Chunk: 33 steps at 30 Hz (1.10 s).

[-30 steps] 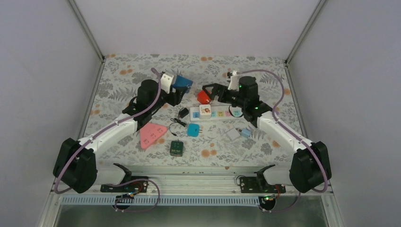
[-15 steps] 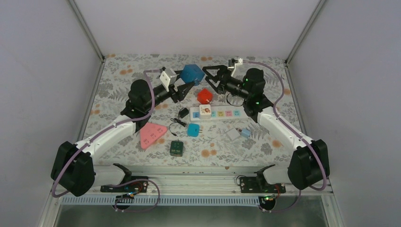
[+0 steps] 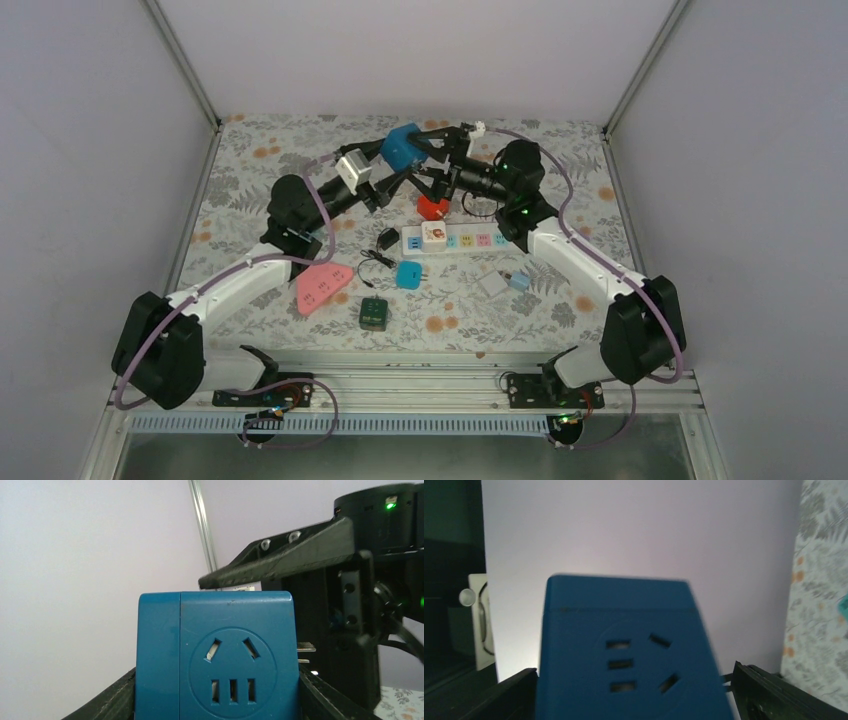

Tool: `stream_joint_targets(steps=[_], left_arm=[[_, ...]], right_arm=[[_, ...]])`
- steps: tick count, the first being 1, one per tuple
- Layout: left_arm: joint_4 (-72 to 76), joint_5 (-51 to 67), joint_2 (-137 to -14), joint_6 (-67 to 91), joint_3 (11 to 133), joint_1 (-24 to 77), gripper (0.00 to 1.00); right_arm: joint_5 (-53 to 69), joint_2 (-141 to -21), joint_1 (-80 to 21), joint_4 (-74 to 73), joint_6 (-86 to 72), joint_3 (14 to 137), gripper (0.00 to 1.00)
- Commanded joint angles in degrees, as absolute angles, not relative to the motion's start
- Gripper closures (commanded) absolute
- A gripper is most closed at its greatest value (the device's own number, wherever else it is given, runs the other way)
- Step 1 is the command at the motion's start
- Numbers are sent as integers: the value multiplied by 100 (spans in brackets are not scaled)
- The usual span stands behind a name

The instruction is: Insert the plug

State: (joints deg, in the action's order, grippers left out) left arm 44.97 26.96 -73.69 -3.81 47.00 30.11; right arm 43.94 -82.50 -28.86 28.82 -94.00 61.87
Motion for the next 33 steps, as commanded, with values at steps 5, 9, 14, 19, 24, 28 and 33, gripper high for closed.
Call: stream_joint_targets(steps=[5, 9, 14, 19, 24, 28, 33], left_arm=[[5469, 2599, -7445, -374, 4621, 3023, 39], [5422, 2479, -7411, -250, 4539, 3023, 38], [4962, 2386, -7325, 235, 4650, 3023, 25], [3647, 2210, -7142, 1187, 4999, 3017, 0], [2460, 2294, -6645, 1598, 4998, 2985, 0], [1903, 3174, -6161, 1959, 5068, 2737, 0], [1395, 3900, -5913, 2659, 5474, 2311, 0]], right_arm=[[4575, -8167, -2955, 4109, -10309, 6090, 31], [4403, -8038, -2951, 3969, -10027, 6088, 42], [4379, -8051, -2952, 3982, -9512, 6194, 57], [4622, -8137, -2853, 3806, -8465, 6279, 59], [4921, -8112, -2610, 2628, -6331, 6477, 60], [5003, -8002, -2550, 1392, -4335, 6806, 59], [5896, -7939, -2540, 1070, -3285, 6909, 59]])
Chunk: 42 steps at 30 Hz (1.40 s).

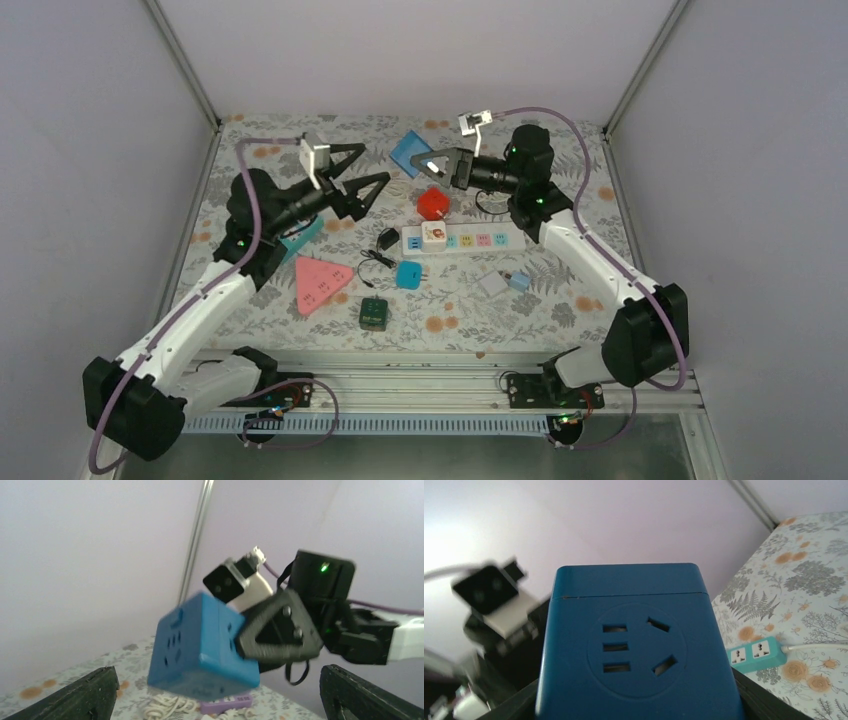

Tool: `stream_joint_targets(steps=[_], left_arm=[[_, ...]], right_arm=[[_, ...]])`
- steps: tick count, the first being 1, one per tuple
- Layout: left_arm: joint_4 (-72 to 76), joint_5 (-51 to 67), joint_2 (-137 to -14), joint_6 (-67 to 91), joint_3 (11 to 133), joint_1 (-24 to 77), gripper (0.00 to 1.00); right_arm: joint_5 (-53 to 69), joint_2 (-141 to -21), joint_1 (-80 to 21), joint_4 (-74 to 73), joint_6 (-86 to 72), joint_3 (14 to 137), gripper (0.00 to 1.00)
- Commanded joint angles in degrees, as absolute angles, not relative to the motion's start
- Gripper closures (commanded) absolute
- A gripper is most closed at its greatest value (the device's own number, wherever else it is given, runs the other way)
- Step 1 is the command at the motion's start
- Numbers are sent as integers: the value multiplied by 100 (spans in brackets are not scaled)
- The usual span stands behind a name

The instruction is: Insert the plug

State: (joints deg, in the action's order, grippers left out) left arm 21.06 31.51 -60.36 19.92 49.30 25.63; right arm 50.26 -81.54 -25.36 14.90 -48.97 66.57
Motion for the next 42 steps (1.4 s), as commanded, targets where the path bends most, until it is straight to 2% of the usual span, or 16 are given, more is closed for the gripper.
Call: stream_joint_targets(steps=[1, 4, 16, 20, 26, 33, 42], left_arm=[[1036, 4005, -5980, 2652, 5670, 2242, 0], [311, 4476, -6281, 2593, 6093, 2180, 0], [232, 6013, -6464, 2821, 6257, 2179, 1], [-110, 6069, -6557, 2827, 6364, 2180, 2], [-253, 6125, -6669, 3052, 6497, 2173, 15], [-314, 6182, -6745, 3080, 6420, 2150, 16], [-422, 6195, -6862, 2914, 6344, 2126, 49]], right_arm=[[6109, -7918, -2551, 1162, -3229, 6890, 58], [6409, -7819, -2643, 1147, -2794, 6885, 57], [6991, -7923, -2886, 507, -1752, 7344, 60], [6986, -8026, -2939, 287, -1558, 7533, 60], [6961, -8289, -2994, -562, -971, 7886, 60], [6969, -8331, -3002, -947, -738, 7942, 62], [6986, -8469, -2999, -1069, -723, 7881, 61]])
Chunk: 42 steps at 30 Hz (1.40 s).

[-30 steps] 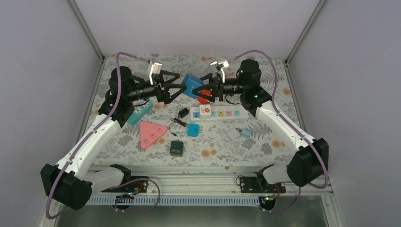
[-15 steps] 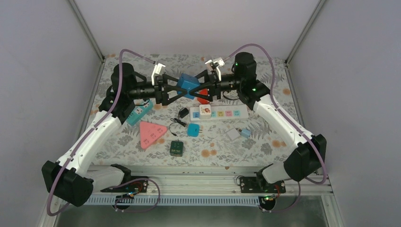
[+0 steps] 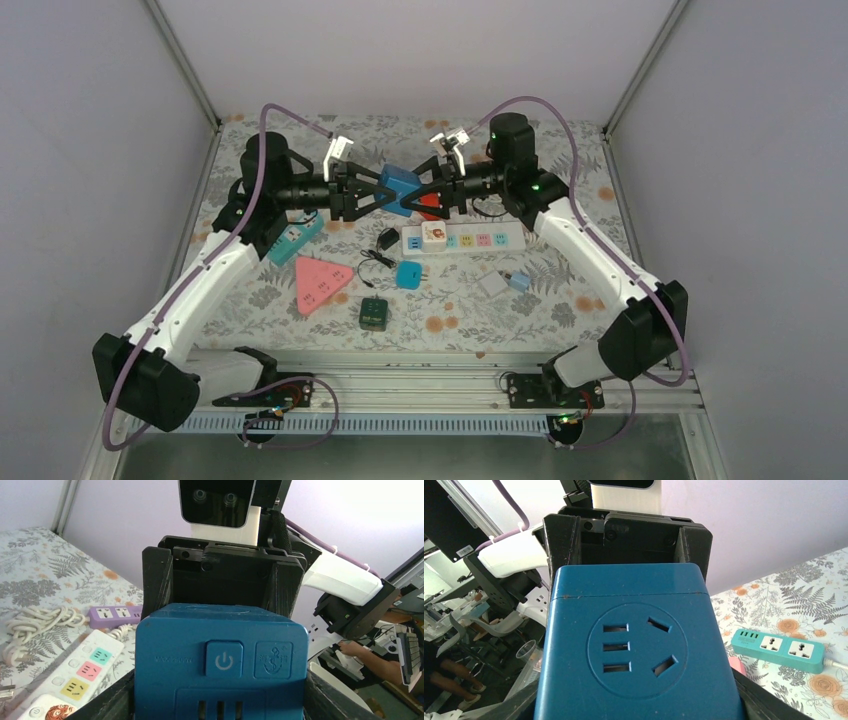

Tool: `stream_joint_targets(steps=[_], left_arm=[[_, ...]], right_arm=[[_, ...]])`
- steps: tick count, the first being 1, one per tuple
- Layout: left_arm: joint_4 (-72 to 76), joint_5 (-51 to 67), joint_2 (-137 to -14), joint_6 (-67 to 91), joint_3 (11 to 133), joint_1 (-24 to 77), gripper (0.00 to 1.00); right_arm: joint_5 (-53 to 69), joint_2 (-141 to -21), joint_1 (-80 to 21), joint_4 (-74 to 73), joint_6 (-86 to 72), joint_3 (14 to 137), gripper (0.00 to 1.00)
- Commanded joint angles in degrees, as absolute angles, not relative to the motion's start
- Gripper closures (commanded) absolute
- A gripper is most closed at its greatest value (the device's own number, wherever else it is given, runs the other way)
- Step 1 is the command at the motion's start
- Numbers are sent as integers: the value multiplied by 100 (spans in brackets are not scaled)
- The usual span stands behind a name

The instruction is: Insert the plug

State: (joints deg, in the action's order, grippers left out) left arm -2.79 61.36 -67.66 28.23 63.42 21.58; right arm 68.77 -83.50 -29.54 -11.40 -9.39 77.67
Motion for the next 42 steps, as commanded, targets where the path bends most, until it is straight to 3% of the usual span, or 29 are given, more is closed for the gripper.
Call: stream_joint_targets(steps=[1, 3, 7, 9, 15, 18, 29, 42], left_arm=[[-486, 6173, -6879, 2852, 6335, 2122, 51], [-640, 6035, -6899, 2701, 6342, 2124, 53], [-1173, 5261, -6884, 2417, 6353, 1995, 54], [-1504, 4593, -6821, 2370, 6291, 1829, 54], [-2833, 924, -6669, 2557, 6037, 1510, 53], [-3307, -216, -6699, 2700, 5964, 1421, 53], [-3640, -1693, -7004, 3483, 5736, 1349, 51], [-4133, -1994, -7921, 5106, 6178, 1320, 47]], right_arm=[[6986, -8491, -3004, -1052, -756, 7879, 59], [6907, -8516, -2999, -1015, -855, 7860, 48], [6395, -8343, -2929, -656, -1167, 7538, 9], [5925, -8190, -2807, -410, -1457, 7270, 0], [3082, -7971, -2661, -1075, -2264, 6932, 2], [2166, -7800, -2662, -1137, -2727, 6537, 3], [1201, -7708, -2663, -1305, -3185, 6062, 4], [900, -7728, -2655, -1397, -3242, 5951, 3]])
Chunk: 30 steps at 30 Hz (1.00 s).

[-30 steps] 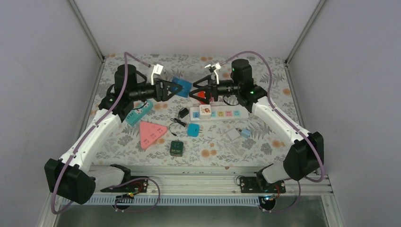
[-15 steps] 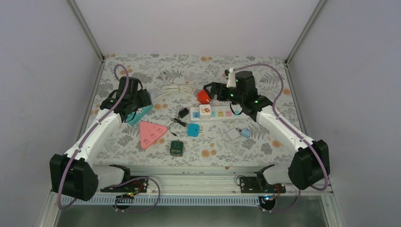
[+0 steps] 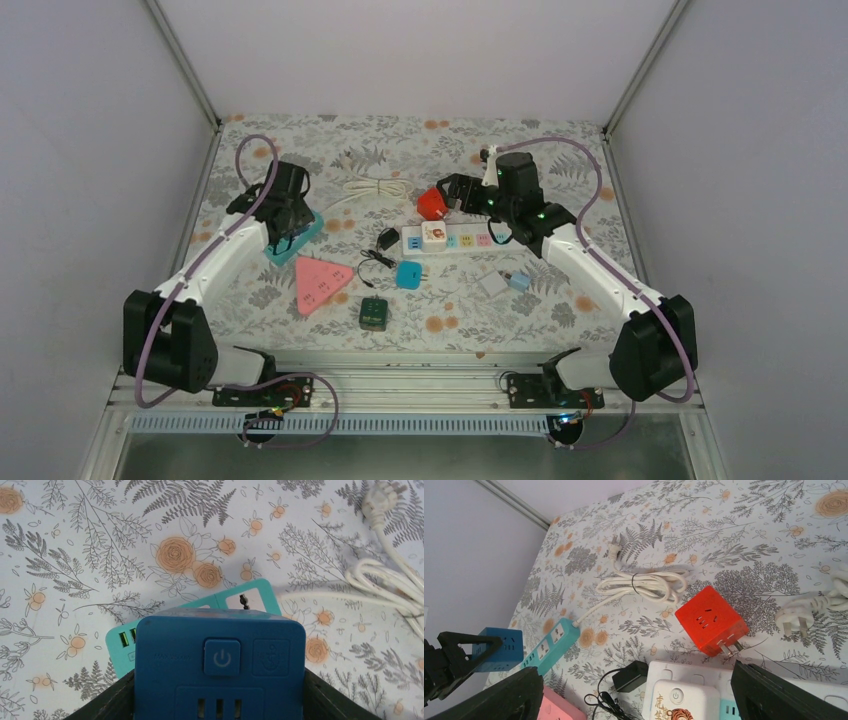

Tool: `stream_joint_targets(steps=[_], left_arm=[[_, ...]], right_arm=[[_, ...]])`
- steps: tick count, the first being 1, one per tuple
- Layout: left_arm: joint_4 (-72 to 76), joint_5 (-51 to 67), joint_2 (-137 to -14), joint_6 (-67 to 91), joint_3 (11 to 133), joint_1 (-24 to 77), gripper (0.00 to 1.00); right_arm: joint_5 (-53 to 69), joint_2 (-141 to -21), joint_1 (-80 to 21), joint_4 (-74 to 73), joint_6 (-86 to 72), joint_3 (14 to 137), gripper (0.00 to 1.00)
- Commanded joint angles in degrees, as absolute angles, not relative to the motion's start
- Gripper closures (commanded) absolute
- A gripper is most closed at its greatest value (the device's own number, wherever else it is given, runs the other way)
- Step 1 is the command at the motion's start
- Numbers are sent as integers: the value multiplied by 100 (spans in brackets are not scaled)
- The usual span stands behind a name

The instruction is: Insert the plug

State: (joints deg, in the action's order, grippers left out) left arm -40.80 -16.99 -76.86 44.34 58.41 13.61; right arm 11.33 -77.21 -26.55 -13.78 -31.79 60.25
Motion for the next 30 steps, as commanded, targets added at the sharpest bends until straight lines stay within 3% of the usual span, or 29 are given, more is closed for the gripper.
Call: stream_joint_targets(steps=[1, 10, 30], left_arm=[[-4131, -2009, -8009, 5206, 6211, 1323, 47], [-4191, -2490, -8328, 6079, 6103, 1301, 47], [-3874, -2212, -8741, 5798, 6107, 1297, 47]], right_arm=[[896, -7735, -2657, -1397, -3242, 5950, 3], [855, -7779, -2652, -1494, -3263, 5942, 3], [938, -7875, -2655, -1504, -3240, 5916, 3]])
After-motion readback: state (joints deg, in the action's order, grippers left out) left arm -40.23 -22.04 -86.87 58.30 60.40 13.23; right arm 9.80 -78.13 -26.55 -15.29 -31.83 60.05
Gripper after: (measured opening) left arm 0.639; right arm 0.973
